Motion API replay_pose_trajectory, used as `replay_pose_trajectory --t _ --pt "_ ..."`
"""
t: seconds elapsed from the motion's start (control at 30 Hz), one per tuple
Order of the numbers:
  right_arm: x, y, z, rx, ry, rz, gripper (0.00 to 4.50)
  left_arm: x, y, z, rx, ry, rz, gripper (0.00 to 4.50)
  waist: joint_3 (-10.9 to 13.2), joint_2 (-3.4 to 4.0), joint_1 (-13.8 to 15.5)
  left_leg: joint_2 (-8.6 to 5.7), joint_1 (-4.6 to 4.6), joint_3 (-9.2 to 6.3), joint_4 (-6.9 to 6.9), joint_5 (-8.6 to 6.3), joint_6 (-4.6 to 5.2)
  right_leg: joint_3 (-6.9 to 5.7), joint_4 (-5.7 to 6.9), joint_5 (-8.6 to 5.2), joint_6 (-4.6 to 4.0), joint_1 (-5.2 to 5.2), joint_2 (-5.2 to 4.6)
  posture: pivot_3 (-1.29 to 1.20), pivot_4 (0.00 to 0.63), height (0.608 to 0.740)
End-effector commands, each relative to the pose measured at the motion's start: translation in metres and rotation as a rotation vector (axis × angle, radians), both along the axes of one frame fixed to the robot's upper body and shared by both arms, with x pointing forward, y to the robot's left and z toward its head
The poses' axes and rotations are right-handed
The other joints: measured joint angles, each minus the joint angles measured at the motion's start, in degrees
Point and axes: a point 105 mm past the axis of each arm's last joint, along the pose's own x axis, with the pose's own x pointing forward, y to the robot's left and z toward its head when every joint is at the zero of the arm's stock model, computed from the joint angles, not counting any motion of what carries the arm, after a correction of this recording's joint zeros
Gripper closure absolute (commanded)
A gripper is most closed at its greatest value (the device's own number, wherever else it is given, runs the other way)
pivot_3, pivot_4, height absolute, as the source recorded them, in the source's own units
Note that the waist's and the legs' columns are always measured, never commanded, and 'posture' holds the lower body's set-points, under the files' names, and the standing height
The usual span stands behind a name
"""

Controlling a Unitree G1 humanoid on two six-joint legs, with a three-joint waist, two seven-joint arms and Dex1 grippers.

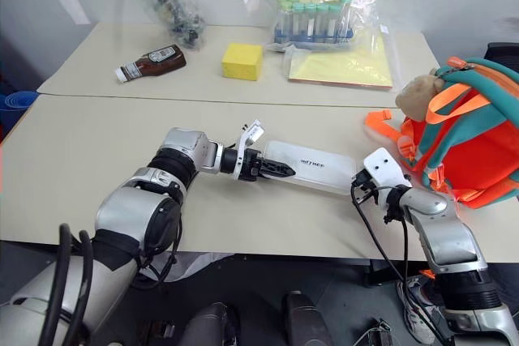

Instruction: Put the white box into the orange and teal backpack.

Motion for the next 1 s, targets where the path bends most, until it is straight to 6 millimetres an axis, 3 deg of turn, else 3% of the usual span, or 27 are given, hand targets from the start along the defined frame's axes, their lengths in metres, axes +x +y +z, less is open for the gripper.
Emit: replay_pose_trajectory --t 0.03,0.23,0.43,0.57,0.67,0.77,0.83,0.9,1.0 --pt "-0.004 0.003 -0.001 0.014 -0.012 0.007 4.50 0.006 -0.002 0.022 -0.050 -0.050 0.004 1.35 0.00 0.00 -0.09 0.00 0.00 -0.02 0.00 0.01 -0.01 0.00 0.00 0.00 0.00 0.00 0.00 0.00 0.150 0.740" --pt "-0.013 0.005 -0.006 0.032 -0.019 -0.006 4.50 0.006 0.005 0.030 -0.084 -0.040 0.001 2.99 0.00 0.00 -0.29 -0.01 0.00 -0.01 0.01 0.01 -0.03 -0.05 -0.01 0.00 0.00 0.03 -0.02 0.00 0.150 0.740" --pt "-0.028 -0.006 0.003 0.059 -0.064 -0.073 4.50 0.004 0.013 0.037 -0.134 -0.037 -0.019 3.05 0.00 0.00 -0.47 0.01 0.03 0.01 -0.01 0.02 -0.08 -0.04 0.02 0.00 0.00 0.02 0.02 0.00 0.150 0.740" --pt "-0.065 -0.031 0.035 0.167 -0.124 -0.203 3.65 -0.001 0.026 0.062 -0.230 -0.064 -0.046 3.05 0.06 0.10 -0.29 0.04 -0.03 -0.02 -0.07 0.03 -0.12 0.00 0.05 -0.02 -0.02 -0.05 -0.01 0.00 0.150 0.740" --pt "-0.105 -0.042 0.054 0.125 -0.135 -0.257 2.64 -0.006 0.040 0.079 -0.275 -0.102 -0.049 3.05 0.09 0.18 -0.19 0.04 -0.05 -0.05 -0.07 0.02 -0.14 0.00 0.04 -0.04 -0.01 -0.05 -0.05 0.00 0.150 0.740" --pt "-0.129 -0.049 0.066 0.177 -0.148 -0.336 1.60 -0.012 0.051 0.093 -0.303 -0.159 -0.050 3.05 0.09 0.17 -0.31 0.08 0.00 -0.15 -0.08 0.05 -0.21 -0.03 0.06 -0.04 -0.02 0.03 -0.01 0.00 0.150 0.740" --pt "-0.134 -0.059 0.074 0.245 -0.187 -0.412 0.86 -0.019 0.058 0.111 -0.359 -0.231 -0.074 3.06 0.09 0.17 -0.45 0.05 0.06 -0.14 -0.07 0.06 -0.21 -0.02 0.10 -0.03 -0.02 0.07 -0.03 0.00 0.150 0.740" --pt "-0.125 -0.071 0.080 0.311 -0.239 -0.487 0.17 -0.035 0.064 0.128 -0.444 -0.295 -0.147 3.06 0.09 0.17 -0.66 0.05 0.08 -0.14 -0.06 0.05 -0.20 -0.01 0.19 -0.03 -0.03 0.07 -0.04 0.00 0.150 0.740" --pt "-0.104 -0.076 0.081 0.365 -0.253 -0.541 0.00 -0.044 0.070 0.131 -0.488 -0.338 -0.178 3.06 0.09 0.18 -0.79 0.03 0.15 -0.08 -0.07 0.06 -0.19 0.03 0.26 -0.02 -0.10 0.04 -0.07 0.00 0.150 0.740"
